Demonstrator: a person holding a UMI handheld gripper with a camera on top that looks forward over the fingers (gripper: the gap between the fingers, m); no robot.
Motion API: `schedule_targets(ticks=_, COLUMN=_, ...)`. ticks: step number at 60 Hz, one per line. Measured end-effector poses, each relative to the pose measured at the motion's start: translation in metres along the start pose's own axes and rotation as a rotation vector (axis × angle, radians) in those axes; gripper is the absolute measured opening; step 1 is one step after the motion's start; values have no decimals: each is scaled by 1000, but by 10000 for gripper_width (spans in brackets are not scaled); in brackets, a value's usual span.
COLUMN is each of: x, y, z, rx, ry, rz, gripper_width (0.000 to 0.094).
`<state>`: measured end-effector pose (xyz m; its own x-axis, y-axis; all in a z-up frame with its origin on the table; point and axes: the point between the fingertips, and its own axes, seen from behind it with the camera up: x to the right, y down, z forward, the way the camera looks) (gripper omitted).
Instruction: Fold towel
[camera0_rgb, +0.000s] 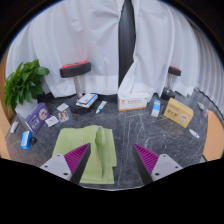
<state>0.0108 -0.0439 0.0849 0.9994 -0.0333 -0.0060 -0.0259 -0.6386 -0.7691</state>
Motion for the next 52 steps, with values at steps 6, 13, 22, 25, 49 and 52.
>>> schedule_targets(ticks=6, x=-7, y=0, z=-51, rx=32, ry=6, rz=-12, gripper_width=846)
schedule_targets(ticks=13, x=-30, y=9, z=-124, rx=71, ry=23, rz=-38, gripper_width=845)
schedule_targets(ticks=22, x=-65, y=34, z=-221, rx=112, ry=41, rz=-45, gripper_width=848)
schedule_targets(ticks=25, x=-79, y=44, z=-251, rx=123, ry=35, rz=-48, gripper_width=850)
schedule_targets(ticks=49, x=-118, y=117, z=-403, rx=154, ry=63, rz=-50, gripper_width=854)
schedule_targets(ticks=52, x=-120, y=118, z=-409, rx=160, ry=63, rz=-49, gripper_width=853)
